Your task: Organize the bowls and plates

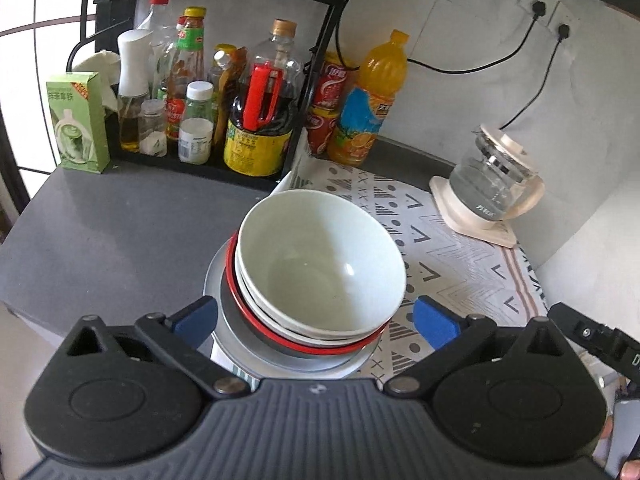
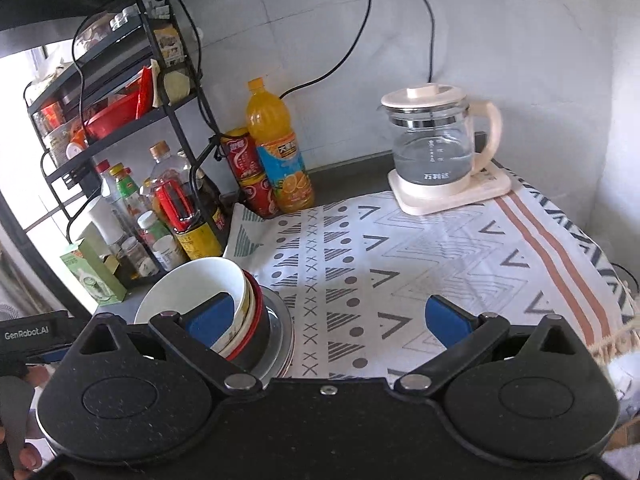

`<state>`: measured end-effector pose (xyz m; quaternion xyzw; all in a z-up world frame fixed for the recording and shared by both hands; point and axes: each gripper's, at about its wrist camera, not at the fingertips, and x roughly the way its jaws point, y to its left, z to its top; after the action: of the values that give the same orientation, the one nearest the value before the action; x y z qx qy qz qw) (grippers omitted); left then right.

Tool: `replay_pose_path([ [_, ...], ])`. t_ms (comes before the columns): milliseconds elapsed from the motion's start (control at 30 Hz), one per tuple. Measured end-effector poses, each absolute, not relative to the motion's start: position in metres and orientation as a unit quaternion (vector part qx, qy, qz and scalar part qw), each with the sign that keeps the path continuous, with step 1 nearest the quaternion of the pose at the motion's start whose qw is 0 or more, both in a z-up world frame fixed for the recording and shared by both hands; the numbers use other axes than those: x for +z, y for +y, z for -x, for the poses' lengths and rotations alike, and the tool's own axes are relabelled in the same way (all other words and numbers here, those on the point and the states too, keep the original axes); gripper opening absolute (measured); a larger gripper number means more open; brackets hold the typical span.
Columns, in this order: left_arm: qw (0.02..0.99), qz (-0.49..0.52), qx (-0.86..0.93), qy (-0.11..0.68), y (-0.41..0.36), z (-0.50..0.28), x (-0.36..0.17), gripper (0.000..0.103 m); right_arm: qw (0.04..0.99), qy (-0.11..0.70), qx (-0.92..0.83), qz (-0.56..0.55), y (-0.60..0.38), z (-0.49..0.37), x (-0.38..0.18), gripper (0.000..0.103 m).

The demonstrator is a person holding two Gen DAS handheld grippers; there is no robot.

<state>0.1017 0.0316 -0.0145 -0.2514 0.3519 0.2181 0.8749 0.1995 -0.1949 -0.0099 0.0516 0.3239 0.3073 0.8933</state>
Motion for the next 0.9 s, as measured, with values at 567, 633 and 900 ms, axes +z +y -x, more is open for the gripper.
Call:
replay_pose_path([
  [567, 0.899, 0.184, 0.157, 0.366, 0.036, -0.051, -0.02, 0.103, 0.924, 0.301, 0.224, -0.076, -0.206, -0.117, -0.01, 0.103],
  [633, 0.902, 0.175, 0.152, 0.365, 0.034, -0.046, -0.021, 0.103, 0.926, 0.298, 0.22, -0.073, -0.207, -0.109, -0.01, 0.103],
  [900, 0.911, 0.15, 0.135, 0.358, 0.027, -0.029, -0.02, 0.103, 0.933, 0.295, 0.194, -0.068, -0.222, -0.083, -0.013, 0.103],
])
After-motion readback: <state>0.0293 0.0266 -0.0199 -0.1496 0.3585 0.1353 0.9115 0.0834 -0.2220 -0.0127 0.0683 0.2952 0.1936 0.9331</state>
